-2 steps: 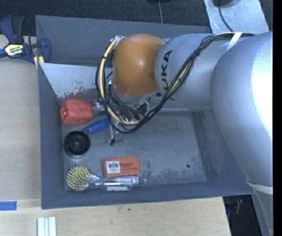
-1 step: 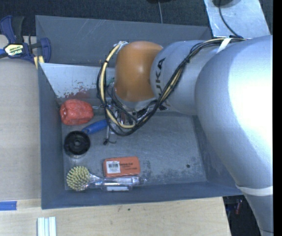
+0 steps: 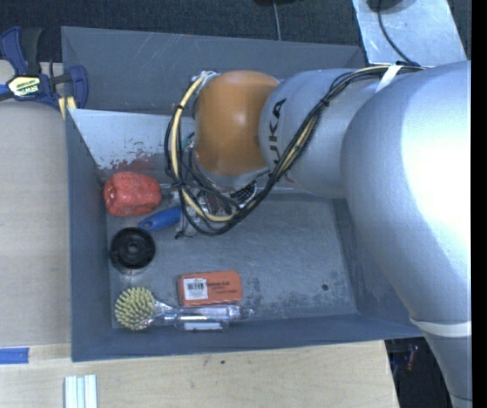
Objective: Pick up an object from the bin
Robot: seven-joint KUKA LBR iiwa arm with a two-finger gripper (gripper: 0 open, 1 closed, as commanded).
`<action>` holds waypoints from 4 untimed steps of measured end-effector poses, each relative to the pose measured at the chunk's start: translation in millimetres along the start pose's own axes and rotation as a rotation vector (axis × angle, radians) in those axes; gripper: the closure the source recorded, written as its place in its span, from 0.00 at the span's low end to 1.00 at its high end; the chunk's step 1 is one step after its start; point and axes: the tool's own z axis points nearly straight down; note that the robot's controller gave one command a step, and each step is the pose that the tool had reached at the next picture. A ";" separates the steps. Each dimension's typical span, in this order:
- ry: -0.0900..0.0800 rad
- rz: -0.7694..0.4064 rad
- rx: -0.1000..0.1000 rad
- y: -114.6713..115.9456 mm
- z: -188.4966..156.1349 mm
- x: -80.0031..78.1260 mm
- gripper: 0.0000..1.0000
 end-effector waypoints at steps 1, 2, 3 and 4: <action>0.000 0.000 0.000 -0.1 -0.2 0.0 1.00; 0.004 0.001 0.000 -0.1 -25.8 1.0 1.00; 0.002 0.000 0.001 0.0 -56.5 -0.5 1.00; -0.004 0.001 0.000 0.1 -70.3 -2.0 1.00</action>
Offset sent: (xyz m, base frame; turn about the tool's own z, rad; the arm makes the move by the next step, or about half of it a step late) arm 0.0000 0.0000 0.0429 -0.0001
